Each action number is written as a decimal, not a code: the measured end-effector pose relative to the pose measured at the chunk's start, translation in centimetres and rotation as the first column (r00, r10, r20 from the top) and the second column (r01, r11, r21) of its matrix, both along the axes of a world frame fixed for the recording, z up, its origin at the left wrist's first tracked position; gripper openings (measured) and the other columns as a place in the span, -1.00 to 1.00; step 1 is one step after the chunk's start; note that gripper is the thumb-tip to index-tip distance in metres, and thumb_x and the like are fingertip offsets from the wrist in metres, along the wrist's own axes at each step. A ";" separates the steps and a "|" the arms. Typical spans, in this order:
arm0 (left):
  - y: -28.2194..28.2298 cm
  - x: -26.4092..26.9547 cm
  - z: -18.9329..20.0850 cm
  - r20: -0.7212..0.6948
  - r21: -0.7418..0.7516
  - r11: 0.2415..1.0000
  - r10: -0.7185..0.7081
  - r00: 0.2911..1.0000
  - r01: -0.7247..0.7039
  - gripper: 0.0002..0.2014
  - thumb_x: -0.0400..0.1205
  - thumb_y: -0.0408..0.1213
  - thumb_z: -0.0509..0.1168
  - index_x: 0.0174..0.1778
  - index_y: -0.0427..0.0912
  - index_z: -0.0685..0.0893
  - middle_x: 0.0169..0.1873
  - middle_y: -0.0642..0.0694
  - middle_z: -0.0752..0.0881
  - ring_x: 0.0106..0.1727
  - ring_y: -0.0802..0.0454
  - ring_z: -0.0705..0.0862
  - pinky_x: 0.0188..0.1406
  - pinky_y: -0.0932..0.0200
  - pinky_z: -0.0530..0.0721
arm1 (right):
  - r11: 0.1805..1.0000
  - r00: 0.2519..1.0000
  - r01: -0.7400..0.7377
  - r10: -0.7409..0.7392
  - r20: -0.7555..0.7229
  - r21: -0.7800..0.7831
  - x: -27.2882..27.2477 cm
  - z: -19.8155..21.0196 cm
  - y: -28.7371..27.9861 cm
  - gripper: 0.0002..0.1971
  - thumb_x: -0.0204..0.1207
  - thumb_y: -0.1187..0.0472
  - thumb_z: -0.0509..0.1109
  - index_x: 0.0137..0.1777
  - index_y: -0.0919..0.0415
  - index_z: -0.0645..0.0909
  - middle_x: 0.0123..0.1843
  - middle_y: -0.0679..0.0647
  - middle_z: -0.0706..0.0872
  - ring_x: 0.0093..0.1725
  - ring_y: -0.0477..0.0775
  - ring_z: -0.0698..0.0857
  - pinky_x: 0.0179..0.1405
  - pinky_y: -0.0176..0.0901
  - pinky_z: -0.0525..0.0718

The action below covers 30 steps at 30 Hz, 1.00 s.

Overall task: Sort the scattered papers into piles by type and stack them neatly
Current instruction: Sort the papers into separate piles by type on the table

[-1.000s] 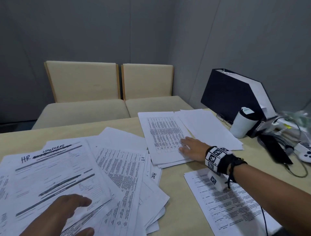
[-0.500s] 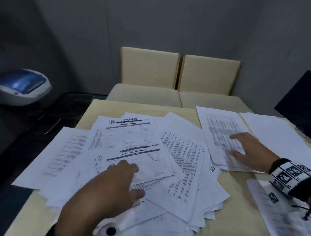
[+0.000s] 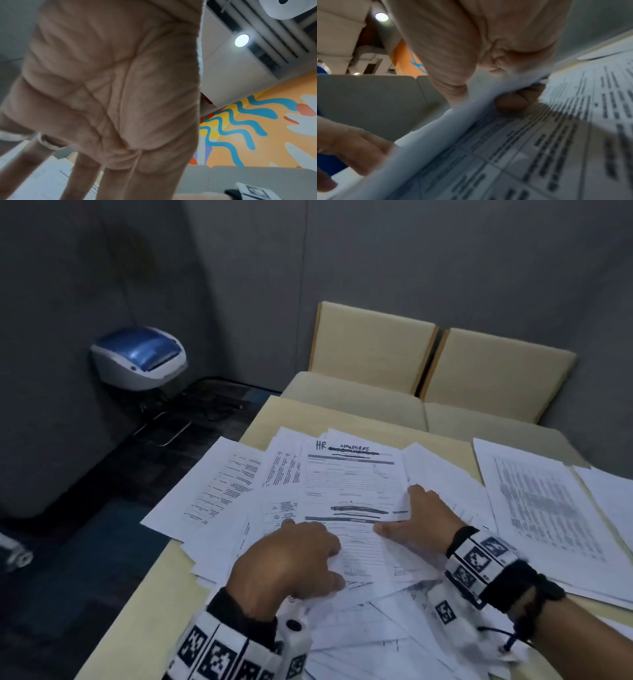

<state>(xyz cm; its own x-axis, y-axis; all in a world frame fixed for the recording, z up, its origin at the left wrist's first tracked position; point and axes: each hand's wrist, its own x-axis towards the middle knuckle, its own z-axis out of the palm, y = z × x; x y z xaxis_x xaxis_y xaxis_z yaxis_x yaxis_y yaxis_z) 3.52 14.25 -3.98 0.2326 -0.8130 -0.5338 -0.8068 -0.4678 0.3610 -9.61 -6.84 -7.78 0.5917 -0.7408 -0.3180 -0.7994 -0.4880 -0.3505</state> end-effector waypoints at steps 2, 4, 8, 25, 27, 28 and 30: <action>0.4 0.9 -0.1 -0.039 -0.054 0.997 0.054 0.998 -0.056 -0.45 0.71 0.11 0.37 0.62 0.07 0.51 0.60 0.09 0.47 0.64 -0.08 0.38 0.53 -0.07 0.52 | 0.997 0.986 0.062 -0.069 0.151 0.049 -0.4 -0.5 -0.4 -0.36 0.29 -0.17 0.72 0.11 0.00 0.37 0.04 -0.02 0.56 0.01 0.00 0.59 -0.21 -0.20 0.49; 0.8 2.0 -0.4 -0.042 -0.088 0.982 0.162 0.986 -0.165 -0.36 0.71 0.11 0.37 0.71 0.11 0.37 0.66 0.05 0.34 0.69 -0.09 0.30 0.55 -0.09 0.49 | 0.985 0.945 0.136 -0.161 0.283 0.108 -1.1 -0.7 -0.8 -0.33 0.29 -0.01 0.78 0.17 -0.05 0.36 -0.02 -0.03 0.65 -0.08 -0.05 0.67 -0.27 -0.25 0.52; 2.3 4.3 -1.3 0.074 -0.030 0.965 0.263 0.962 -0.261 -0.24 0.73 0.09 0.33 0.80 0.03 0.14 0.82 -0.12 -0.03 0.80 -0.26 0.07 0.64 -0.24 0.34 | 0.965 0.879 0.181 -0.246 0.409 0.191 -3.2 -0.1 -0.7 -0.56 0.53 0.31 0.64 0.24 0.10 0.47 -0.12 -0.13 0.69 -0.13 -0.18 0.69 -0.31 -0.28 0.58; 2.0 4.4 -2.6 0.150 0.072 0.965 0.242 0.959 -0.254 -0.16 0.69 0.19 0.35 0.79 -0.02 0.10 0.82 -0.11 -0.35 0.83 -0.39 -0.15 0.71 -0.34 0.20 | 0.864 0.559 0.473 -0.447 0.698 0.175 -13.4 1.5 -4.6 -0.57 0.56 -0.21 0.55 0.06 0.20 0.79 -0.01 0.21 0.87 0.00 0.38 0.83 0.14 0.42 0.78; 2.2 4.6 -2.9 0.131 0.071 0.967 0.234 0.963 -0.244 -0.13 0.69 0.17 0.37 0.79 -0.02 0.05 0.83 -0.06 -0.33 0.84 -0.37 -0.16 0.71 -0.36 0.24 | 0.838 0.507 0.458 -0.519 0.688 0.295 -16.0 -1.2 -9.1 -0.36 0.38 -0.44 0.55 0.11 0.15 0.76 0.09 0.19 0.88 0.03 0.33 0.85 0.22 0.47 0.76; 2.2 4.7 -2.9 0.127 0.067 0.968 0.232 0.964 -0.242 -0.14 0.69 0.17 0.38 0.77 -0.01 0.06 0.84 -0.06 -0.24 0.84 -0.36 -0.10 0.69 -0.35 0.29 | 0.836 0.484 0.433 -0.531 0.696 0.337 -15.9 -1.0 -9.5 -0.34 0.37 -0.44 0.56 0.11 0.18 0.75 0.15 0.19 0.87 0.04 0.28 0.86 0.21 0.39 0.76; 2.3 4.6 -2.5 0.141 0.037 0.970 0.232 0.962 -0.239 -0.23 0.68 0.14 0.39 0.71 -0.02 0.18 0.82 -0.08 0.04 0.78 -0.32 0.14 0.59 -0.28 0.44 | 0.824 0.432 0.359 -0.562 0.705 0.438 -13.4 2.0 -7.5 -0.45 0.47 -0.32 0.55 0.07 0.21 0.75 0.13 0.12 0.90 -0.03 0.13 0.89 -0.04 0.11 0.85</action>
